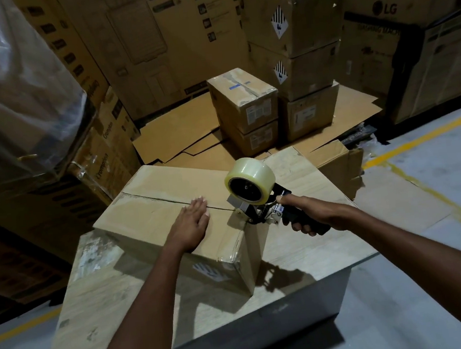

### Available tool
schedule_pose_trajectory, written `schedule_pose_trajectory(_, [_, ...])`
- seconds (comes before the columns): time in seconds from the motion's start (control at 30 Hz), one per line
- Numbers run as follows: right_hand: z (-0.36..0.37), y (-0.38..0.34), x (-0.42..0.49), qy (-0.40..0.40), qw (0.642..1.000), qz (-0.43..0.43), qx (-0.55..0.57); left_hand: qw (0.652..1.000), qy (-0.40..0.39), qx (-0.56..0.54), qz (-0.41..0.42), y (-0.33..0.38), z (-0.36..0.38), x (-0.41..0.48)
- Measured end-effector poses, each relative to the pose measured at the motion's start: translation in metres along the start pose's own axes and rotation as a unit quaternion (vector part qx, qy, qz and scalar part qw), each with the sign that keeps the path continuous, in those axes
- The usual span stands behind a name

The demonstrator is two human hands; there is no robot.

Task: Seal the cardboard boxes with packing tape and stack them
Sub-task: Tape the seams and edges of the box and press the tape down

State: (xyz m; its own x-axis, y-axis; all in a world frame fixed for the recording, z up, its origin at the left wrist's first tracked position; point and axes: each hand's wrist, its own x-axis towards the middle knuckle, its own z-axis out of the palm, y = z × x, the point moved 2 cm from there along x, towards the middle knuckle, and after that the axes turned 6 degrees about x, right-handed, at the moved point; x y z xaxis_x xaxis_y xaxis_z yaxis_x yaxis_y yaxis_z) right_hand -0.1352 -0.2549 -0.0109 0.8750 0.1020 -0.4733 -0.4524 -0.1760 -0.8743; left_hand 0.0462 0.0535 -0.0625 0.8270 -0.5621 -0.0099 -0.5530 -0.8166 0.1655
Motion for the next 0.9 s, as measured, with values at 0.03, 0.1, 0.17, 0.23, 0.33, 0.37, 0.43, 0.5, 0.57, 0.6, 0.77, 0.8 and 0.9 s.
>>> schedule_pose_trajectory(0.03, [0.000,0.000,-0.001,-0.002,1.000,0.000,0.000,1.000,0.000,-0.002,0.008,0.012,0.001,-0.005])
schedule_pose_trajectory(0.1, [0.001,0.001,-0.002,-0.006,1.000,-0.003,0.004,1.000,0.005,0.002,0.010,0.038,0.007,-0.012])
schedule_pose_trajectory(0.17, [0.000,0.002,-0.001,-0.010,1.000,-0.010,0.010,1.000,0.005,0.005,-0.004,0.058,0.014,-0.017])
schedule_pose_trajectory(0.23, [0.001,0.003,-0.001,-0.012,1.000,-0.020,0.008,1.000,0.005,0.008,-0.015,0.065,0.016,-0.020])
schedule_pose_trajectory(0.33, [0.002,0.005,-0.002,-0.003,0.999,-0.028,0.016,1.000,0.003,-0.001,-0.019,0.062,0.013,-0.020])
schedule_pose_trajectory(0.37, [0.001,0.006,-0.004,0.002,0.999,-0.030,0.015,1.000,0.004,-0.008,-0.023,0.063,0.012,-0.021])
schedule_pose_trajectory(0.43, [0.001,0.006,-0.007,0.009,0.999,-0.037,0.004,0.999,0.007,-0.012,-0.032,0.064,0.011,-0.021])
schedule_pose_trajectory(0.5, [-0.001,0.009,-0.008,0.013,0.999,-0.037,-0.001,0.999,0.006,-0.011,-0.036,0.065,0.010,-0.021])
schedule_pose_trajectory(0.57, [-0.007,0.015,-0.009,0.013,0.999,-0.032,0.004,0.999,0.003,-0.014,-0.039,0.066,0.010,-0.020])
schedule_pose_trajectory(0.6, [-0.011,0.020,-0.010,0.011,0.999,-0.028,0.010,0.999,0.002,-0.016,-0.042,0.066,0.010,-0.019])
schedule_pose_trajectory(0.77, [-0.026,0.052,-0.017,0.008,1.000,-0.017,0.022,0.998,-0.002,-0.019,-0.053,0.064,0.012,-0.018])
schedule_pose_trajectory(0.8, [-0.027,0.060,-0.018,0.009,1.000,-0.017,0.024,0.998,-0.003,-0.020,-0.055,0.064,0.012,-0.018])
schedule_pose_trajectory(0.9, [-0.028,0.084,-0.019,0.010,0.998,-0.020,0.054,0.998,0.005,-0.023,-0.066,0.067,0.011,-0.018])
